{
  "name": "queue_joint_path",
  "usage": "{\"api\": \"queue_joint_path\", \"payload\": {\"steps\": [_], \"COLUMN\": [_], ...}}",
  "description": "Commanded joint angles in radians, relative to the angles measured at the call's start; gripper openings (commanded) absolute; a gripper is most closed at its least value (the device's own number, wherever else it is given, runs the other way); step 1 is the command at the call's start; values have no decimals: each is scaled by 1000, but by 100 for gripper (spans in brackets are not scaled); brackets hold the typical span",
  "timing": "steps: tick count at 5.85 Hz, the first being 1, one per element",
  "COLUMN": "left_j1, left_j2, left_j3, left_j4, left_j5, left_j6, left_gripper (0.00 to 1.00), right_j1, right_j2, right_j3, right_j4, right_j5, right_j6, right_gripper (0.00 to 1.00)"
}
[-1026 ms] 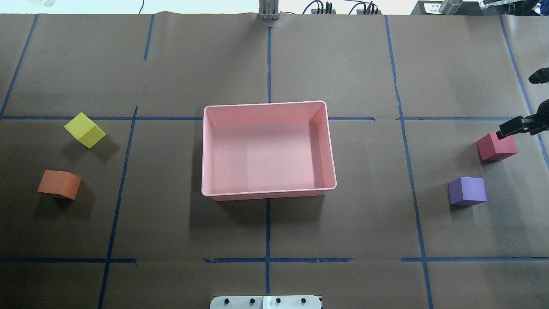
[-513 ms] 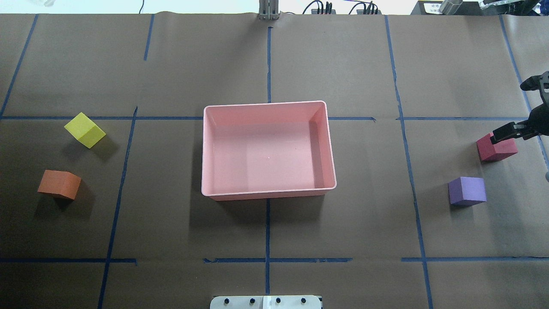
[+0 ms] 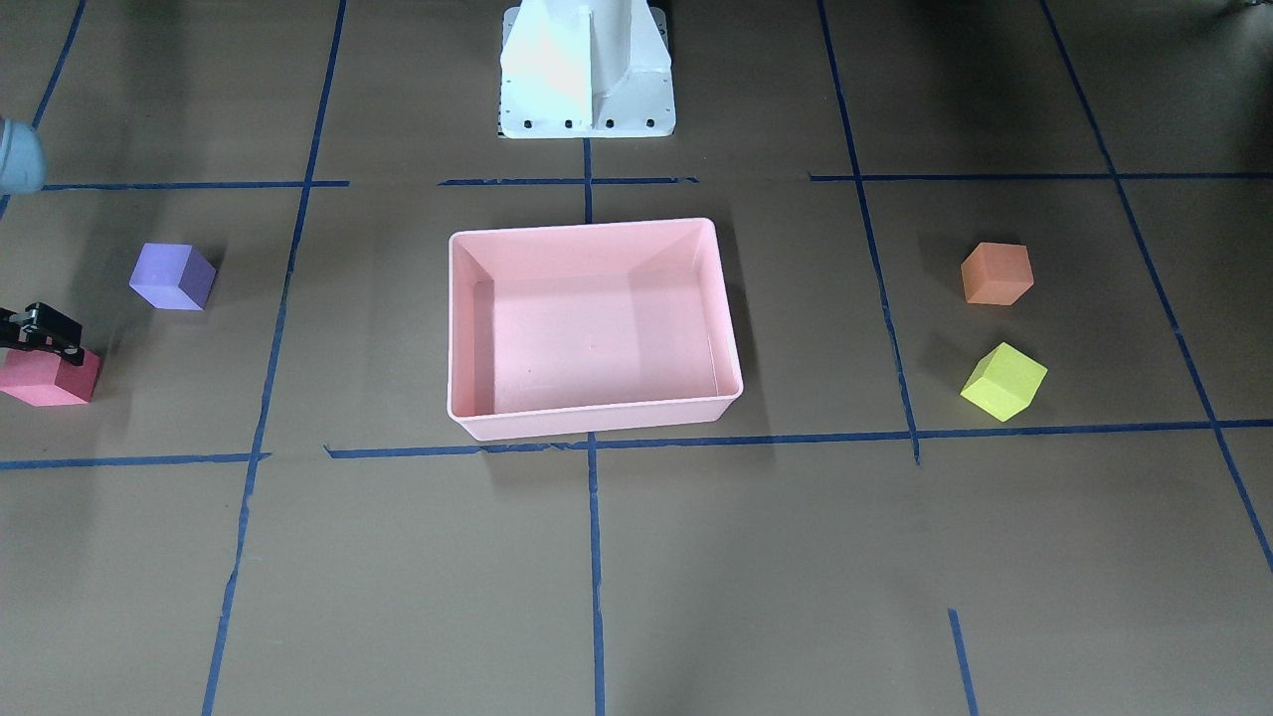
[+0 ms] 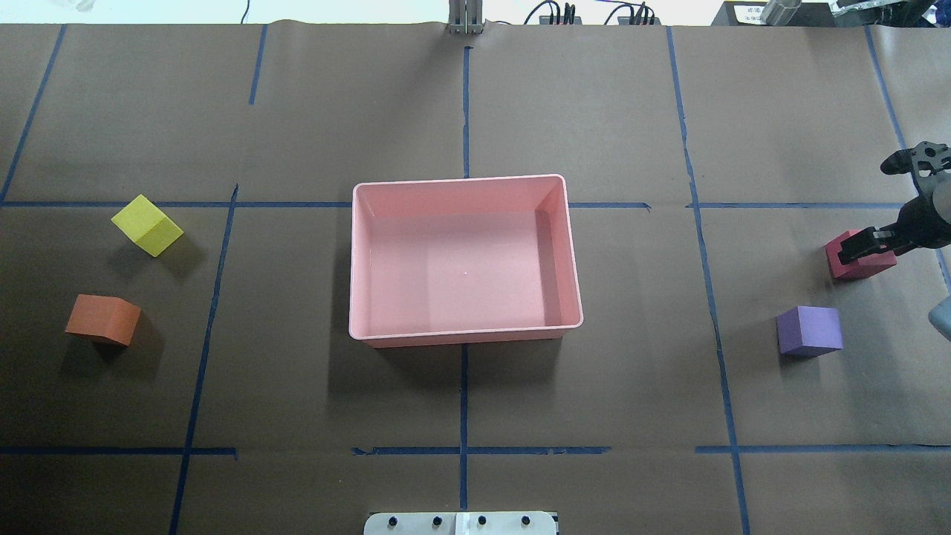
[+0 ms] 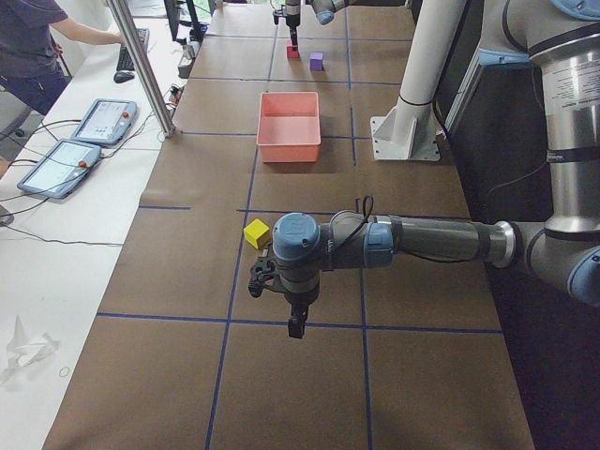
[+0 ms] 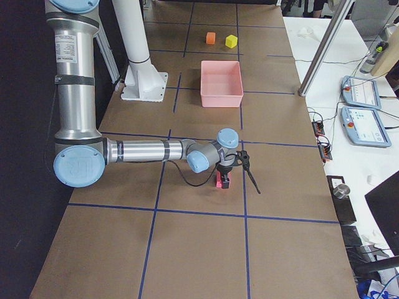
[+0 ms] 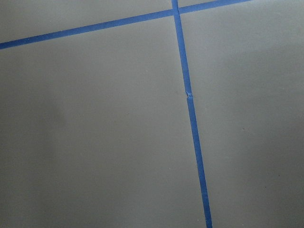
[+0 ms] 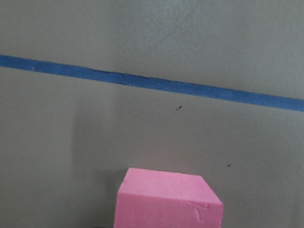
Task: Place blocks into pink bin with both arms
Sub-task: 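Lower the right gripper onto the pink cube and close on it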
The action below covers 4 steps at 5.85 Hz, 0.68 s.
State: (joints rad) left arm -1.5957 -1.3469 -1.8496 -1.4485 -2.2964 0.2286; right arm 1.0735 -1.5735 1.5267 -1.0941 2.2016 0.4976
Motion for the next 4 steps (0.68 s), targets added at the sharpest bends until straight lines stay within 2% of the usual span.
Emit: {"api": "queue_joint_path", "payload": {"steps": [1, 2, 4], "left_j1": [-1, 0, 0], "left_j2": [0, 0, 0], "left_j3": [1, 1, 1], "left_j4": [0, 2, -1], "left_j5": [0, 0, 0], "left_j6": [0, 0, 0], "left_gripper": [100, 100, 100], "right_j1": [-21, -20, -21], "right_j2": [7, 18, 85], "right_j3": [-10, 0, 74], "right_j4": [0, -1, -44], "right_j5": [-22, -17, -8], "right_j6": [-1, 2, 78], "right_gripper": [68, 37, 36]}}
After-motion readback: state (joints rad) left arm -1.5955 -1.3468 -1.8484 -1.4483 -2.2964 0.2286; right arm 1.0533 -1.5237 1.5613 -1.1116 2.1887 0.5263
